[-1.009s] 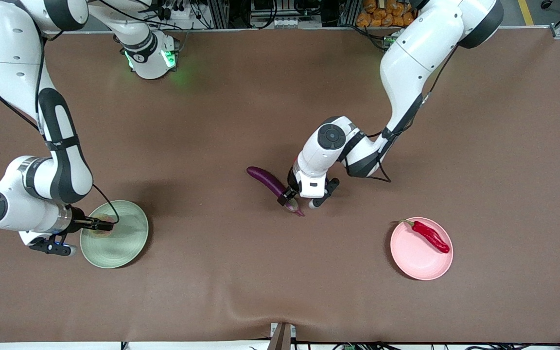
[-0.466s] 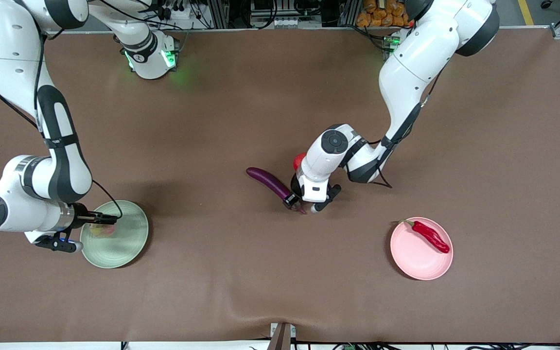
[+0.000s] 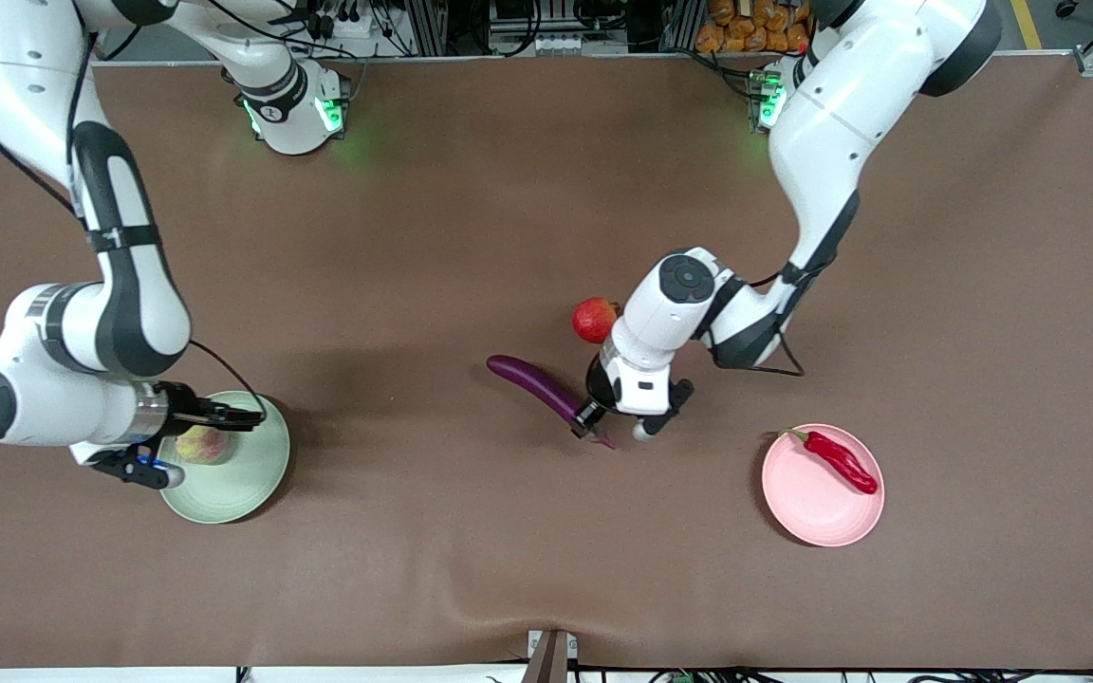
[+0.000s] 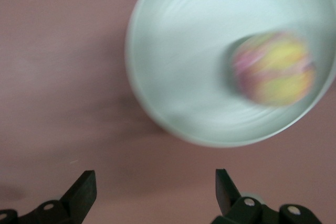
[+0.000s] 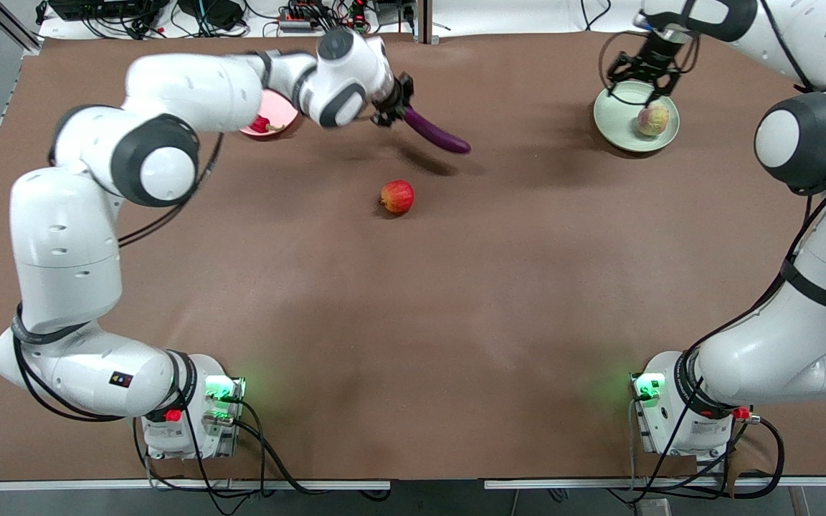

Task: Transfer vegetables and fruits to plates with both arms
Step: 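Place the eggplant on the pink plate while the right gripper grasps the apple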

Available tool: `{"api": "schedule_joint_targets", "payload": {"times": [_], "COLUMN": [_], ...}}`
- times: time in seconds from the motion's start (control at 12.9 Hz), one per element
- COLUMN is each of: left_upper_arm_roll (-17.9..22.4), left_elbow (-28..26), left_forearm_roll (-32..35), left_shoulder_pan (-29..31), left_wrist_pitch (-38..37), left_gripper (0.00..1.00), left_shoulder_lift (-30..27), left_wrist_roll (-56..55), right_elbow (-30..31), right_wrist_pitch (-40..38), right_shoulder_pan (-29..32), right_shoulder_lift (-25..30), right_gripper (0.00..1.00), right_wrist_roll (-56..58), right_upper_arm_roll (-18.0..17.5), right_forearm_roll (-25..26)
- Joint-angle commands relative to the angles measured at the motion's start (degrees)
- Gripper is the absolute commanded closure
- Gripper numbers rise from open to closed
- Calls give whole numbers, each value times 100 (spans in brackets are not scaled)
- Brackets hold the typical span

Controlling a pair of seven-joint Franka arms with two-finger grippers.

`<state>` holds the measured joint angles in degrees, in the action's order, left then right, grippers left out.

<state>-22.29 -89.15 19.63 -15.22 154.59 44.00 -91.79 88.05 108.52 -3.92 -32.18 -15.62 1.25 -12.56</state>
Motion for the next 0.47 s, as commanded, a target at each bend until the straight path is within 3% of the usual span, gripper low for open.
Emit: {"api": "schedule_joint_targets", "payload": {"times": [0.0, 0.23, 0.39], "left_upper_arm_roll": [-625, -1373, -1401], "left_elbow": [713, 820, 865], "left_forearm_roll": [41, -607, -724], "left_shoulder_pan": [728, 1967, 2382], "left_wrist_pitch": [-1383, -1730, -1922], "left_gripper": [100, 100, 100], "left_shoulder_lift": [-163, -146, -128], "left_wrist_roll": [746, 2389, 3208], "right_elbow": [72, -94, -453], "right_wrist_pitch": [-78, 518, 600], "right_shoulder_pan": [-607, -1688, -2041], "right_shoulder_lift": [257, 134, -85], "right_gripper": [0, 0, 0], "right_wrist_roll": [-1507, -3231, -4103], "right_upper_arm_roll": [-72, -55, -55], "right_forearm_roll": [-368, -485, -502]}}
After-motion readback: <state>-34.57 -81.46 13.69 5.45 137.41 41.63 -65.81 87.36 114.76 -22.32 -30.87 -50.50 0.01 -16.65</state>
